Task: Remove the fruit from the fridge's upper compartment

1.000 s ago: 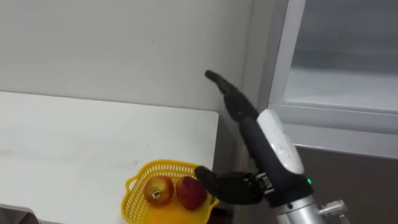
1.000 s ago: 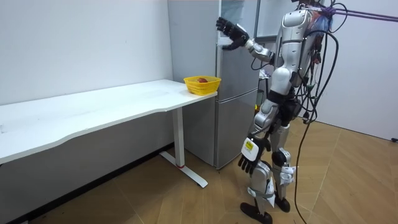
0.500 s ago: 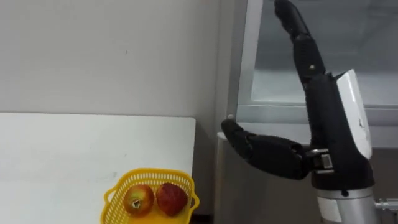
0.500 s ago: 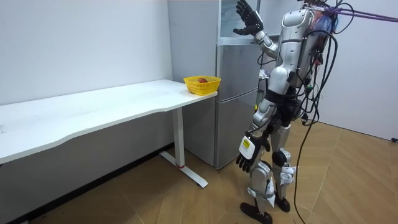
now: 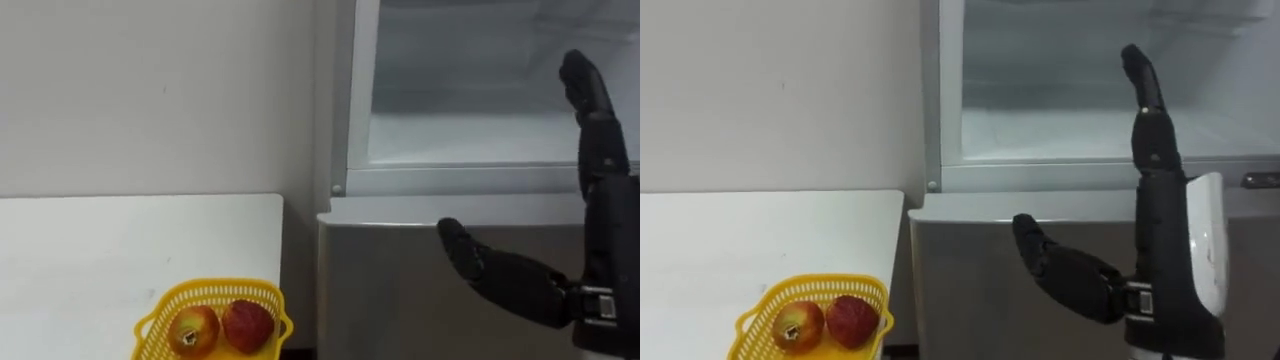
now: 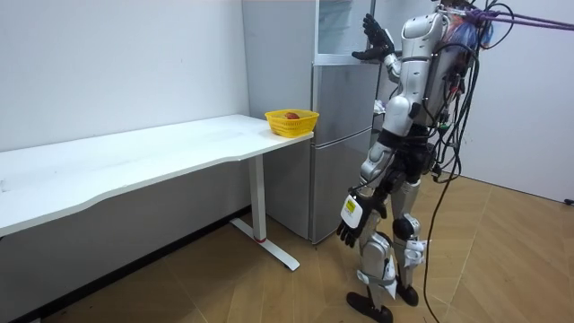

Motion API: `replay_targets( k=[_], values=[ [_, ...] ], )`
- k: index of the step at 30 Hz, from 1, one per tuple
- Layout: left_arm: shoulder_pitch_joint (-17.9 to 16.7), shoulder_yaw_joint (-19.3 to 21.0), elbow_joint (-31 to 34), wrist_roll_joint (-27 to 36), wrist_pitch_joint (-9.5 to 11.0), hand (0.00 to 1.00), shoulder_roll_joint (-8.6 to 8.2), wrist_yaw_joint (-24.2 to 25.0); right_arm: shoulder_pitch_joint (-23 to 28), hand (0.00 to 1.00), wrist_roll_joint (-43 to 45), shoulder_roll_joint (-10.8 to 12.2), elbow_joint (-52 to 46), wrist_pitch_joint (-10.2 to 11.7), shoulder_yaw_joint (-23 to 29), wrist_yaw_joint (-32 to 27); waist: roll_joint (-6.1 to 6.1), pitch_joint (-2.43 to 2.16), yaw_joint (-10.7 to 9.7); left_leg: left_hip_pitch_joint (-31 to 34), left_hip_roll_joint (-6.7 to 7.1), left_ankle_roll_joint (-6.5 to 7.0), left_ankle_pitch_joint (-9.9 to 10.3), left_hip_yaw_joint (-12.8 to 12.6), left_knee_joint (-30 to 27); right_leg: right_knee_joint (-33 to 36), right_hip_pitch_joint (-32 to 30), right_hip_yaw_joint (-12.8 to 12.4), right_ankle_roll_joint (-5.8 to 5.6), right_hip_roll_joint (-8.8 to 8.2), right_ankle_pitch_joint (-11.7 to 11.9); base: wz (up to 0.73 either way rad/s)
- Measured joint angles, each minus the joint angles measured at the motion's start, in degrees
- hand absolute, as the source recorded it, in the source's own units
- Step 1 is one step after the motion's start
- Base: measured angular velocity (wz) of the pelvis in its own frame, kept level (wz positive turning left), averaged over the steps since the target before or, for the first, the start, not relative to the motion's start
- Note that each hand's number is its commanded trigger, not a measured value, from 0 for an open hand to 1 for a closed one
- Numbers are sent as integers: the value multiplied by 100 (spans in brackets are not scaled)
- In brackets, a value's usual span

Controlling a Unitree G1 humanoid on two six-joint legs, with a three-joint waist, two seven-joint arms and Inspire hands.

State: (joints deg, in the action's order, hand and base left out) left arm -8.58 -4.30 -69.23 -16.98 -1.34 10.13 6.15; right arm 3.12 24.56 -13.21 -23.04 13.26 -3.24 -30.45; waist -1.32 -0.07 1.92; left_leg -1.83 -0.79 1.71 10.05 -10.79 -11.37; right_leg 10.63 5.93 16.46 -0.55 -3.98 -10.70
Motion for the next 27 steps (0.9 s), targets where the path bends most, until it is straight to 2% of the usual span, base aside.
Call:
replay_targets(
  k=[5, 10, 16, 22, 27],
  values=[
    [-23, -22, 1, 4, -4, 0, -8, -100, 457, 0, -7, 1, 229, -18, 22, -212, 22, -1, -16, -31, 2, 6, 6, -117, 6, -6, -48, -62, 0, 10, -2, -9],
    [-20, -22, 22, 4, -9, 0, -8, -99, 506, 0, -96, 1, 229, -18, 54, -253, 50, -20, -51, -28, 6, 6, 6, -159, 23, -14, -90, -71, 1, 13, -7, -5],
    [-25, -30, 62, 46, -62, 0, -8, -98, 529, 0, -177, 0, 418, -18, 76, -307, 70, -18, -104, -49, 9, 3, 5, -179, 99, -49, -90, -107, 1, 32, -7, 0],
    [-45, -25, 198, 54, -123, 0, -9, -138, 868, 0, -177, 2, 708, -97, 90, -446, 67, -26, -181, -32, 14, -3, 6, -181, 161, -83, -127, -187, -1, 52, -6, -3],
    [-42, -30, 198, 64, -163, 0, -7, -194, 927, 0, -190, 2, 989, -146, 168, -526, 59, -31, -211, -41, 9, -9, 8, -226, 177, -75, -125, -220, -2, 57, -6, -3]
  ],
)
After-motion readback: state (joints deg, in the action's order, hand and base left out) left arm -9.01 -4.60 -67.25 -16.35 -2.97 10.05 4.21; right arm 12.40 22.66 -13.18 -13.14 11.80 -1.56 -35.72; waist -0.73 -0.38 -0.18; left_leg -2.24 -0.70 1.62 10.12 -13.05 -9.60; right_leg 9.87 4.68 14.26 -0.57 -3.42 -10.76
